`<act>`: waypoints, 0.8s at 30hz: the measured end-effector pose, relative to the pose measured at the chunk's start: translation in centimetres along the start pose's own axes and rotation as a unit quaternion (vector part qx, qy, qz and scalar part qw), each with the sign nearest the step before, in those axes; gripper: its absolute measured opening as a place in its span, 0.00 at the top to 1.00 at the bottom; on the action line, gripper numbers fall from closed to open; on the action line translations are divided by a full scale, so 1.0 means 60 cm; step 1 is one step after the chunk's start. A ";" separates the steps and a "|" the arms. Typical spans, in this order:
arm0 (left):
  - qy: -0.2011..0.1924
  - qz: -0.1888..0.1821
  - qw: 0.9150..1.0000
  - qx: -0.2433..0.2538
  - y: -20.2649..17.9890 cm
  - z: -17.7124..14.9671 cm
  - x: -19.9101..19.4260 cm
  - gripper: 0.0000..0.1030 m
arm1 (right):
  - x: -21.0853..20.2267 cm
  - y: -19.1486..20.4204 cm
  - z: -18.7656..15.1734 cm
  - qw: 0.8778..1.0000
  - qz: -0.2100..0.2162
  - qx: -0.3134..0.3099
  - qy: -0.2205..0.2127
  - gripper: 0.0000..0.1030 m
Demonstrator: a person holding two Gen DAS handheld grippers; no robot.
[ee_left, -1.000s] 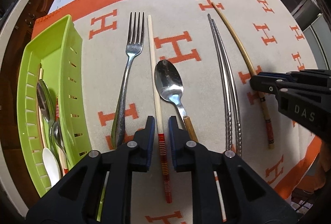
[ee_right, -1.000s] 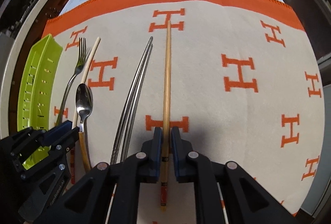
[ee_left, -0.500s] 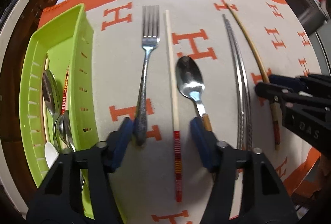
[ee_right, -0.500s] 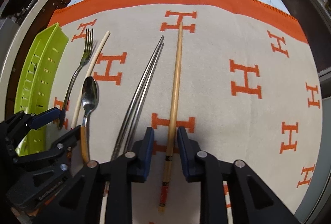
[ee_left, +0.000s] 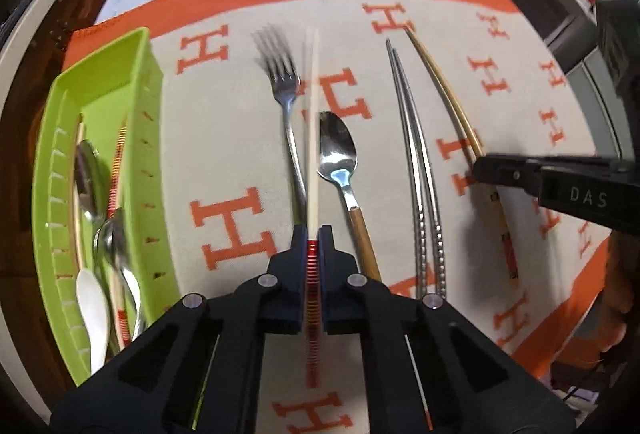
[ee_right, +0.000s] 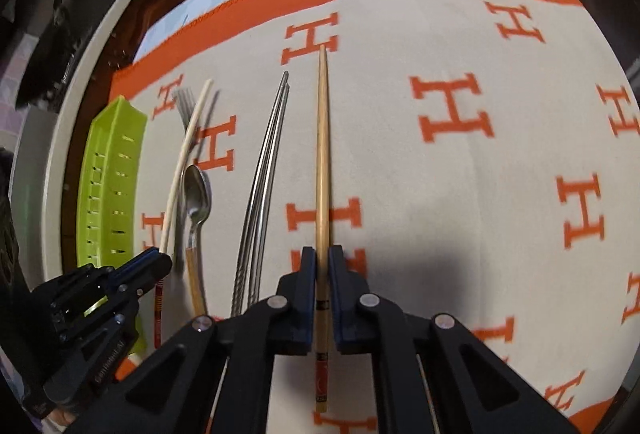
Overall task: Organize utensils
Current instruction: 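Grasp a red-banded chopstick with the left tool while the right tool grasps a wooden chopstick, then carry both chopsticks into the green tray and open both tools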
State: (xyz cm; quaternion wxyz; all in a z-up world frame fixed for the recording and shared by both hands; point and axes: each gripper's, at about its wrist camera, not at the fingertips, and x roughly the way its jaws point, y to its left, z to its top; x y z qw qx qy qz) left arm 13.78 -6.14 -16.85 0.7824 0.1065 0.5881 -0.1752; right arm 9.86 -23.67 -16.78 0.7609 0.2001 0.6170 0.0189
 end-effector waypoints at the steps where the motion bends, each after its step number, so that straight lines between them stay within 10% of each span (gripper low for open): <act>1: -0.004 0.000 1.000 0.000 0.001 -0.003 -0.008 0.97 | -0.005 -0.003 -0.006 1.000 0.007 0.004 0.000 0.94; 11: -0.026 -0.027 0.999 -0.023 0.032 -0.037 -0.068 0.97 | -0.062 0.017 -0.035 0.999 0.046 0.006 -0.022 0.94; 24: -0.088 0.009 0.994 -0.069 0.183 -0.093 -0.201 0.97 | -0.063 0.205 -0.034 0.991 0.119 -0.058 -0.002 0.94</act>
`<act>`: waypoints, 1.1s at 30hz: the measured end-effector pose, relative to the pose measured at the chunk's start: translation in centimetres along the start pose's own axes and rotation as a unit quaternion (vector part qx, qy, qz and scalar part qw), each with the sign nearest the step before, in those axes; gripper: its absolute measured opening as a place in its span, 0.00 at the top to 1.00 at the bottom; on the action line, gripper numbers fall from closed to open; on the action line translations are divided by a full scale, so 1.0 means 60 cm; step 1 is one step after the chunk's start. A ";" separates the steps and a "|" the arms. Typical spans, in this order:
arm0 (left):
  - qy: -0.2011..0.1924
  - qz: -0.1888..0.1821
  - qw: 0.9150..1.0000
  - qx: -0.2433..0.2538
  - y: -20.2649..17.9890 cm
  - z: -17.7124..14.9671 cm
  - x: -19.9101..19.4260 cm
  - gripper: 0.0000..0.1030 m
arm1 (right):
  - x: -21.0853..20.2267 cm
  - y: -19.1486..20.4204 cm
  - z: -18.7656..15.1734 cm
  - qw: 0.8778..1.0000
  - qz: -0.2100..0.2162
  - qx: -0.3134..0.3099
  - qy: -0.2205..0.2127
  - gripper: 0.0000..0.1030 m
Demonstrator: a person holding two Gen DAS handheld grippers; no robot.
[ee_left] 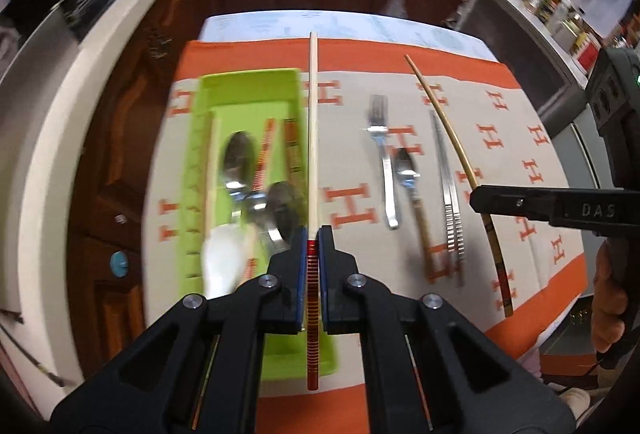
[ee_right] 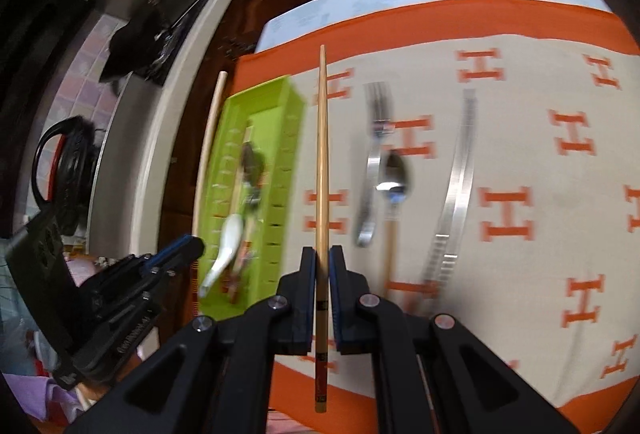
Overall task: Organize utensils
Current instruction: 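Carry both chopsticks into the green tray and open both tools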
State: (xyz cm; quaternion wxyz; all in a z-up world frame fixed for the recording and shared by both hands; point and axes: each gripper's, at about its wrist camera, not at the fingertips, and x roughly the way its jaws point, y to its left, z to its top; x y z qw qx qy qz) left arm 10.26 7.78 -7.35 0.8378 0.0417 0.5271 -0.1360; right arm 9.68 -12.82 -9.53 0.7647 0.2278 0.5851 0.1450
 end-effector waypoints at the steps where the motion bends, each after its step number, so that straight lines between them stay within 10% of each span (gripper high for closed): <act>1: 0.001 0.004 1.000 -0.005 0.016 -0.002 -0.001 0.97 | 0.010 0.014 0.003 1.000 0.004 -0.002 0.004 0.94; 33: 0.061 0.009 0.996 -0.062 0.146 -0.036 0.090 0.97 | 0.167 0.099 0.006 0.998 -0.007 0.029 0.061 0.92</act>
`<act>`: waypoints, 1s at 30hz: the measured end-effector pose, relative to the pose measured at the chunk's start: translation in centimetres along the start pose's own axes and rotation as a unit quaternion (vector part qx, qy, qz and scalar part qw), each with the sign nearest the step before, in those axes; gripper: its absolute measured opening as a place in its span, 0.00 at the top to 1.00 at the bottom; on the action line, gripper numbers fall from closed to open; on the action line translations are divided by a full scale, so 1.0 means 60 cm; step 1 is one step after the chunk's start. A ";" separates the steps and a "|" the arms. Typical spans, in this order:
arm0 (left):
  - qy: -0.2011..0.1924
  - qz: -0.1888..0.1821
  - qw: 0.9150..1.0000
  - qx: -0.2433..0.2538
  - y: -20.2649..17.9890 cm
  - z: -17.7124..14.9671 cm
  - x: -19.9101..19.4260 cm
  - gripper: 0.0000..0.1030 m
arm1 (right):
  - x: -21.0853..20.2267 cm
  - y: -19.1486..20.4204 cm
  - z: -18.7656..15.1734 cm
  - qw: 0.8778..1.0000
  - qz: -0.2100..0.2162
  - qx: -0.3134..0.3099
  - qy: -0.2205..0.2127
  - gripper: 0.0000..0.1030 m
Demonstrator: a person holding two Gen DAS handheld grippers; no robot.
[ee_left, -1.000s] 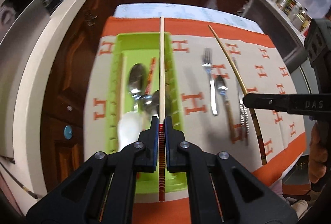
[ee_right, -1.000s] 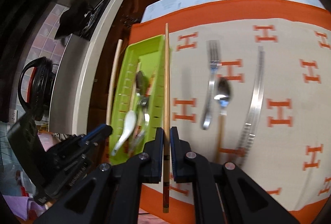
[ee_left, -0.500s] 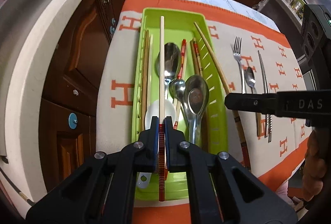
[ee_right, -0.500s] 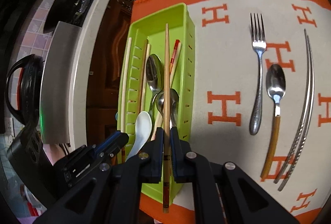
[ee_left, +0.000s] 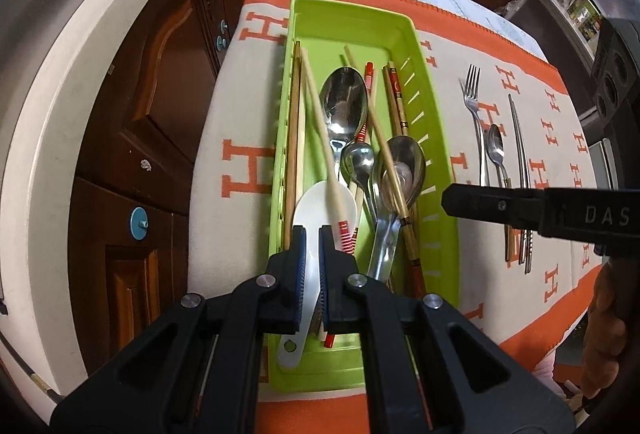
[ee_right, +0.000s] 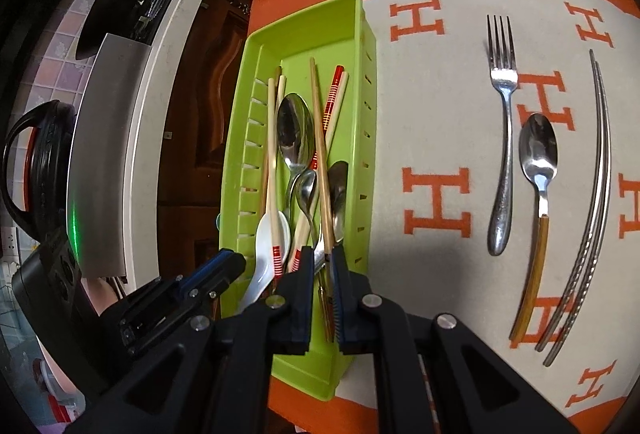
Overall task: Organize utensils
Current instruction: 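Carry both chopsticks into the green tray and open both tools, then move both open tools back over the steel chopsticks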
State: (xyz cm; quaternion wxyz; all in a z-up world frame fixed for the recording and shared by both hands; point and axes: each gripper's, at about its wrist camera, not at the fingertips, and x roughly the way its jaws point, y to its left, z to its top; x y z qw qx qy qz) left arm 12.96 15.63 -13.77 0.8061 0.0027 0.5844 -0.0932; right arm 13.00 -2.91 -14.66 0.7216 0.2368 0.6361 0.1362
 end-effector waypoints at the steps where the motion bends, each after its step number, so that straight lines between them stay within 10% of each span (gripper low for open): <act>1: -0.001 0.001 1.000 0.000 0.000 -0.001 -0.003 0.97 | -0.003 -0.001 -0.002 1.000 -0.005 -0.001 -0.003 0.92; 30: -0.019 0.008 0.998 0.063 -0.092 -0.037 -0.068 0.96 | -0.139 -0.170 -0.072 0.996 -0.029 0.041 -0.073 0.92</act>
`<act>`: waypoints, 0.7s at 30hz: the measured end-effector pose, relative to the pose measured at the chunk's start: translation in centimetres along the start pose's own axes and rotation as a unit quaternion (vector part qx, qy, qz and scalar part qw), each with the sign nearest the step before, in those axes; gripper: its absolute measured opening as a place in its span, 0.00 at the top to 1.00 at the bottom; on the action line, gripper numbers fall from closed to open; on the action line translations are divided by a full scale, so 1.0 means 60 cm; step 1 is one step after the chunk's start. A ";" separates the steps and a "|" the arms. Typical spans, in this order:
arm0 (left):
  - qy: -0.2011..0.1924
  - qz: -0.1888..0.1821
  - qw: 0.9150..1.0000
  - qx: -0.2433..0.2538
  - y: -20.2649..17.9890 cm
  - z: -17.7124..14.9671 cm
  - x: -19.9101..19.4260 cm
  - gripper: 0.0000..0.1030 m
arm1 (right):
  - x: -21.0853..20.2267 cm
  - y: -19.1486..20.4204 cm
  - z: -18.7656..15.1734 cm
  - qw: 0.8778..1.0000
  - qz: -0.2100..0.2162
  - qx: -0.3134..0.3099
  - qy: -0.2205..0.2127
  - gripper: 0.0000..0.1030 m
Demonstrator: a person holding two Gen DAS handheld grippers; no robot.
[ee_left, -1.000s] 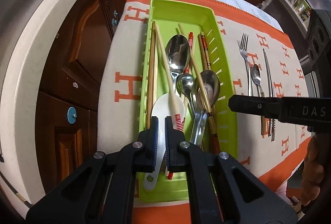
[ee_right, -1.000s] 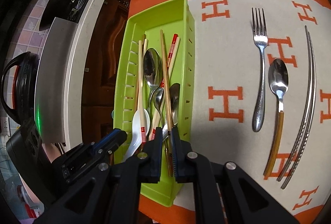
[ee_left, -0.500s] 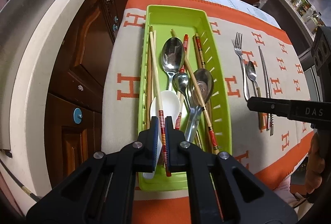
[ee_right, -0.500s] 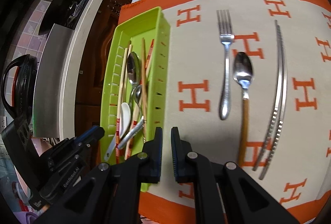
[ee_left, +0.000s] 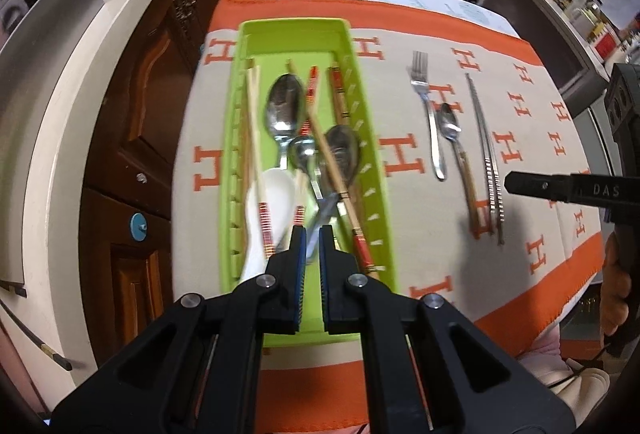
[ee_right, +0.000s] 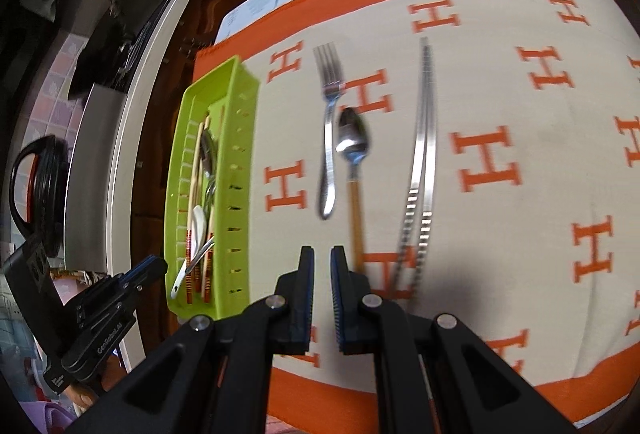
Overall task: Organize utensils
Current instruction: 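Move both open tools back over the steel chopsticks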
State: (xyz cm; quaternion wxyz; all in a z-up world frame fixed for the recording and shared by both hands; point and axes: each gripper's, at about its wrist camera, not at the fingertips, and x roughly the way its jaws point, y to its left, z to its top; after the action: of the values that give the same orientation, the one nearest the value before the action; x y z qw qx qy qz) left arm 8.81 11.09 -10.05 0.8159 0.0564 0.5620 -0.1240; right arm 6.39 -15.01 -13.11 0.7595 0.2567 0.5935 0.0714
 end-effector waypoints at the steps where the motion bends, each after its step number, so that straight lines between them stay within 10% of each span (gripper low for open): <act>1: -0.001 -0.001 1.000 0.003 -0.008 0.001 -0.002 0.96 | -0.008 -0.009 0.000 1.000 -0.001 0.002 -0.005 0.92; 21: 0.029 -0.065 0.995 0.073 -0.237 0.070 0.063 0.96 | -0.053 -0.149 0.024 0.998 0.006 0.056 -0.028 0.92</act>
State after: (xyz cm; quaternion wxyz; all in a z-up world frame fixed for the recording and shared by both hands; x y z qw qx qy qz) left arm 10.09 -4.12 -11.35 0.7834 0.0824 0.5770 -0.2158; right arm 5.06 -24.42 -14.34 0.7596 0.3044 0.5737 0.0354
